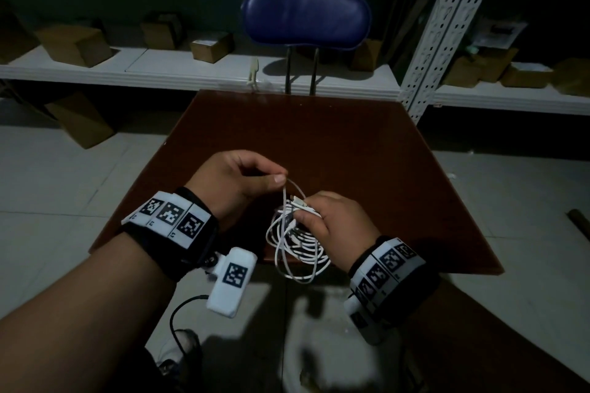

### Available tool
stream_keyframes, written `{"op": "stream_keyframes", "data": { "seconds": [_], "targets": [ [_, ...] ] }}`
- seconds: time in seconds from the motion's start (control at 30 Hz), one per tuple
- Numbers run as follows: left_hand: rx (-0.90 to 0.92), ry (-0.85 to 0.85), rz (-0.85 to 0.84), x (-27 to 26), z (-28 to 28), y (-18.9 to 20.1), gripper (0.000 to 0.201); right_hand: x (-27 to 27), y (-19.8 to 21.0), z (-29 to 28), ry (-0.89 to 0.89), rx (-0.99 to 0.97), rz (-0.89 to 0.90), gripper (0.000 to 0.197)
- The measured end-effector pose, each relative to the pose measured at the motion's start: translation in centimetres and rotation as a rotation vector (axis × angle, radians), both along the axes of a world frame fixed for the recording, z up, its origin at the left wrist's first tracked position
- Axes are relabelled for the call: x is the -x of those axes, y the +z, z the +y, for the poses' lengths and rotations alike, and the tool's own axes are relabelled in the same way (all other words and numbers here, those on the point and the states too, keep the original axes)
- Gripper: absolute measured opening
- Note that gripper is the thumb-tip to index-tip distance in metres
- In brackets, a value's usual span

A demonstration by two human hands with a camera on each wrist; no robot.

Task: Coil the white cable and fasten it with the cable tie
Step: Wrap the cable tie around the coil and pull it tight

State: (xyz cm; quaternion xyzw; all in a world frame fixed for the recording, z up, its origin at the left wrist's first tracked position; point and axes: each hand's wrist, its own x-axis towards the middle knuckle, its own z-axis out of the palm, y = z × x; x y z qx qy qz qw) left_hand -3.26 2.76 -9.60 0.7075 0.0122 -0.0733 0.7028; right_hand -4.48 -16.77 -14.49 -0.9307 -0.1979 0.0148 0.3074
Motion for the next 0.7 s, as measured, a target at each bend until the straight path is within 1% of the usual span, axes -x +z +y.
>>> {"op": "stream_keyframes", "data": {
  "seconds": [0.1,0.23,0.3,0.43,0.5,0.57,0.63,0.7],
  "targets": [
    [-0.061,-0.017,-0.097,0.4,-0.5,0.4,0.019,0.0,0.1,0.1,-0.010,0.010,-0.009,0.026],
    [-0.037,-0.003,-0.102,0.4,-0.7,0.7,0.012,-0.2,0.2,0.3,-0.019,0.067,-0.031,0.027],
    [0.009,0.031,-0.080,0.4,-0.7,1.0,0.008,-0.4,0.0,0.2,-0.044,0.080,-0.019,0.030],
    [0.160,0.064,-0.004,0.2,-0.4,1.3,0.006,-0.8,-0.1,-0.2,-0.110,0.076,0.025,0.034],
    [0.138,0.077,-0.009,0.2,-0.1,1.3,0.006,-0.9,-0.2,-0.3,-0.138,0.079,0.039,0.035],
    [0.080,0.089,-0.052,0.1,0.0,1.5,0.006,-1.0,-0.2,-0.5,-0.169,0.078,0.047,0.036],
    [0.066,0.095,-0.078,0.2,0.1,1.9,0.013,-1.1,-0.2,-0.6,-0.181,0.089,0.057,0.038],
    [0.075,0.093,-0.092,0.3,0.0,2.2,0.009,-1.1,-0.2,-0.6,-0.170,0.110,0.054,0.037]
  ]
}}
